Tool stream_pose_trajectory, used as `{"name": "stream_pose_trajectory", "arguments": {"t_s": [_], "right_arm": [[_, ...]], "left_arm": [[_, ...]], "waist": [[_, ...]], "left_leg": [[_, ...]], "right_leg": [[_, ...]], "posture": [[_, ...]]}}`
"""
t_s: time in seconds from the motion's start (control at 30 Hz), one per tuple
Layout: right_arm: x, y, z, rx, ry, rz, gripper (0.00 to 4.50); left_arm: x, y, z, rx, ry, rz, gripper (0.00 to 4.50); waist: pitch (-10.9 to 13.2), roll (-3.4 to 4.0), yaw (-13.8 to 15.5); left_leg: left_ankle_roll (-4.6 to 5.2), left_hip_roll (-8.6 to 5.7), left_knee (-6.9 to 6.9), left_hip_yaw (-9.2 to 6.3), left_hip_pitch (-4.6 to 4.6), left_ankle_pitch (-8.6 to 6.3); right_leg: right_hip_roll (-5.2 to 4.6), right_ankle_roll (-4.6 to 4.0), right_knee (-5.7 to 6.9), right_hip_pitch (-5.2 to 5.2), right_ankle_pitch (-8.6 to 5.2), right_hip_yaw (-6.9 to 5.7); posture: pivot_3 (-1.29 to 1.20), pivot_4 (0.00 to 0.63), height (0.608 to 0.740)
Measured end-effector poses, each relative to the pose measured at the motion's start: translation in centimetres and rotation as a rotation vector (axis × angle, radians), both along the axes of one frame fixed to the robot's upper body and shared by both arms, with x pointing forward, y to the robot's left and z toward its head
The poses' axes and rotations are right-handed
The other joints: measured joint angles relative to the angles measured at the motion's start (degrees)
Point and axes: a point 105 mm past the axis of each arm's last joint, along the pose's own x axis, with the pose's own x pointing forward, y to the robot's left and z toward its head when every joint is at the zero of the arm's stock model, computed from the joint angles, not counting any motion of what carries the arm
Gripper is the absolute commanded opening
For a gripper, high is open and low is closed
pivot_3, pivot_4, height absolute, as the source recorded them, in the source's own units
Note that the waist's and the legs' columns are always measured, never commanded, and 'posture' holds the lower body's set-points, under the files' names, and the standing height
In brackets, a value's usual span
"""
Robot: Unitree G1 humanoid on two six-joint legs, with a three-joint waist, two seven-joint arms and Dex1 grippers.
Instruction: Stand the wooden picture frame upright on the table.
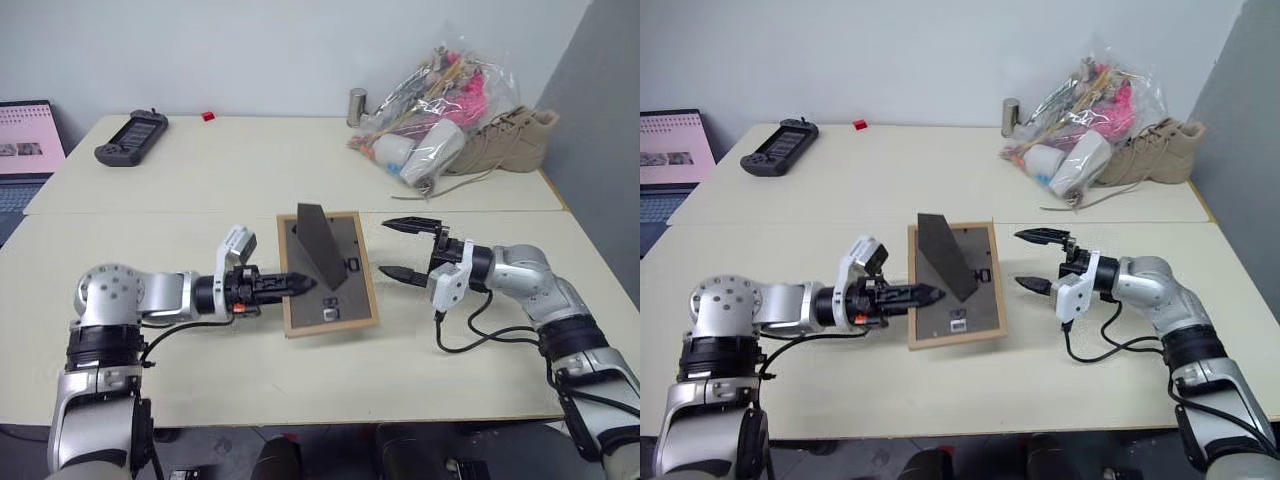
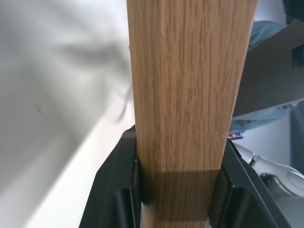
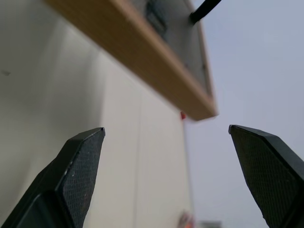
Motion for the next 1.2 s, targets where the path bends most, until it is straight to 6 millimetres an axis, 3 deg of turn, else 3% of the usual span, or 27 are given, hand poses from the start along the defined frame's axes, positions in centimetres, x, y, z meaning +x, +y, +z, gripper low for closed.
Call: {"name": "stream_pose_trajectory", "arguments": {"t_s": [0.27,0.47,0.63,0.7,0.93,1.03,1.1,1.2], "right_arm": [[-1.4,3.4,-0.3,-0.006,-0.139,0.165,4.45],[-1.7,4.6,-1.1,-0.013,-0.127,0.216,3.03],[-1.7,4.4,-1.2,-0.009,-0.123,0.227,2.15],[-1.7,4.4,-1.1,0.006,-0.126,0.230,2.10],[-1.1,3.6,-1.1,-0.022,-0.140,0.198,2.04],[-0.9,3.1,-1.4,-0.042,-0.132,0.182,2.04],[-0.7,2.4,-1.5,-0.059,-0.128,0.161,2.04],[-0.2,1.4,-1.6,-0.044,-0.075,0.121,2.04]], "left_arm": [[-1.1,-1.4,-0.2,-0.064,0.016,0.065,1.27],[-1.4,-1.8,-0.9,-0.055,0.007,0.115,1.27],[-1.6,-1.9,-0.6,-0.043,-0.026,0.122,1.27],[-1.6,-2.0,-0.5,-0.045,-0.033,0.124,1.98],[-1.5,-1.7,-0.5,-0.045,-0.026,0.139,3.50],[-1.1,-0.4,0.0,-0.008,-0.032,0.158,4.14],[-0.4,1.1,0.8,0.025,-0.057,0.205,4.49],[0.2,3.1,2.2,0.136,-0.137,0.253,4.50]], "waist": [[0.0,-0.01,0.4],[0.0,-0.01,0.4],[0.0,-0.01,0.4],[0.0,-0.01,0.4],[0.0,-0.02,0.4],[0.0,-0.02,0.3],[0.0,-0.02,0.3],[0.0,-0.03,0.2]], "left_leg": [[-0.02,-0.07,0.05,-0.01,0.07,0.02],[-0.03,-0.08,0.06,0.00,0.08,0.02],[-0.02,-0.09,0.06,0.01,0.08,0.02],[-0.02,-0.09,0.06,0.00,0.08,0.02],[-0.01,-0.09,0.06,0.00,0.08,0.01],[0.02,-0.09,0.06,-0.03,0.09,0.00],[0.09,-0.11,0.07,-0.03,0.09,-0.04],[0.17,-0.11,0.05,-0.03,0.08,-0.09]], "right_leg": [[-0.05,-0.01,0.14,0.03,0.00,0.02],[-0.04,-0.01,0.14,0.04,0.00,0.04],[-0.04,-0.02,0.14,0.04,0.00,0.04],[-0.04,-0.01,0.14,0.04,0.00,0.04],[-0.03,-0.02,0.14,0.04,0.00,0.04],[-0.01,-0.02,0.16,0.04,0.00,0.03],[-0.02,-0.02,0.17,0.03,0.00,0.04],[-0.02,-0.02,0.13,0.05,0.00,0.03]], "posture": [[0.00,0.150,0.740],[0.00,0.150,0.740],[0.00,0.150,0.740],[0.00,0.150,0.740],[0.00,0.150,0.740],[0.00,0.150,0.740],[0.00,0.150,0.740],[0.00,0.150,0.740]]}}
